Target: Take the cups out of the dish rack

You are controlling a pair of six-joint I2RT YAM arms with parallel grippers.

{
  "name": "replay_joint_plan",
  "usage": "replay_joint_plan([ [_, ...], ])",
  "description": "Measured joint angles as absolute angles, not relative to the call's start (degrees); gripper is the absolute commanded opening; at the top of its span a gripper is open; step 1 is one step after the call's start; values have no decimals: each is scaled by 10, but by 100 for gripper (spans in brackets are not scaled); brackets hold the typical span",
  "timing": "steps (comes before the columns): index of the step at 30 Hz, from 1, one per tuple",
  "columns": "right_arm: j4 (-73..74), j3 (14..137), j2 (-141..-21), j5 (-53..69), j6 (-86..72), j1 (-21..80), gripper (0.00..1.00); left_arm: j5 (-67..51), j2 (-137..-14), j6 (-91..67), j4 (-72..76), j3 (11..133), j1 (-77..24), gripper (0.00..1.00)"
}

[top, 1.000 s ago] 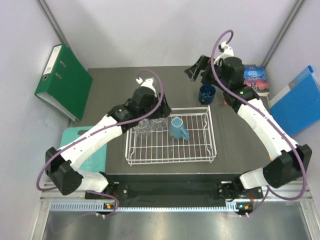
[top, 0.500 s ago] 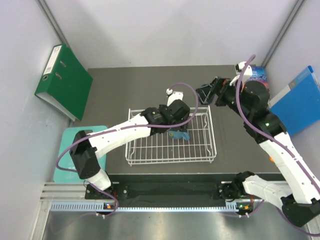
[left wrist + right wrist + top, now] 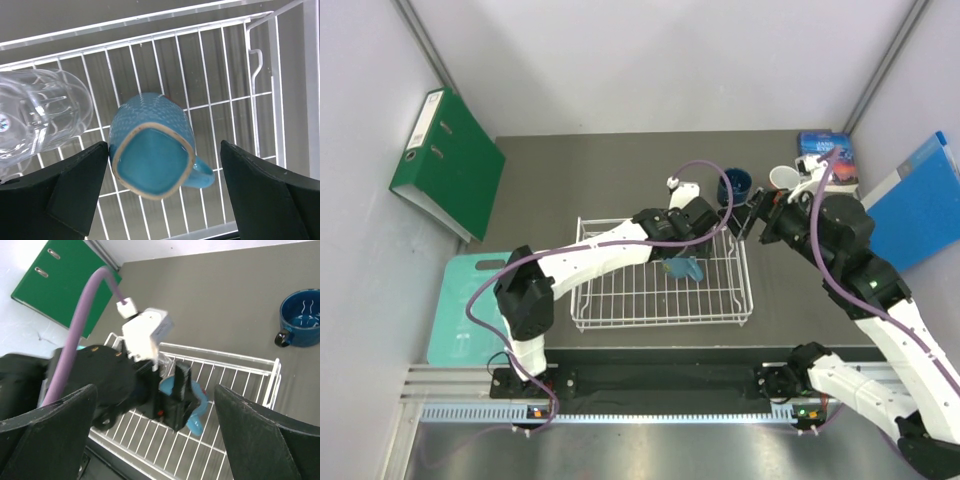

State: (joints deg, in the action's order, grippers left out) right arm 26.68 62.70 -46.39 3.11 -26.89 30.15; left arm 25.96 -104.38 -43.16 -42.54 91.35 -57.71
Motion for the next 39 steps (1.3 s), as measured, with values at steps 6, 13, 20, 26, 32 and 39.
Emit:
replay_joint_plan([
  [6, 275, 621, -435, 29, -272, 305, 100, 260, -1073, -453, -430, 926, -577, 94],
  [13, 275, 600, -433, 26, -283, 307, 100, 263, -1074, -465, -435, 918, -576, 73],
  [20, 276, 592, -431, 16, -294, 307, 100, 267, -1070, -460, -409, 899, -576, 0],
  [26, 278, 593, -425, -1, -293, 307, 100, 267, -1070, -454, -394, 894, -576, 0],
  [32, 299, 618, -423, -38, -288, 308, 99, 249, -1058, -443, -395, 891, -576, 0],
  [39, 297, 653, -404, -93, -288, 310, 99, 208, -1001, -418, -396, 895, -575, 0],
])
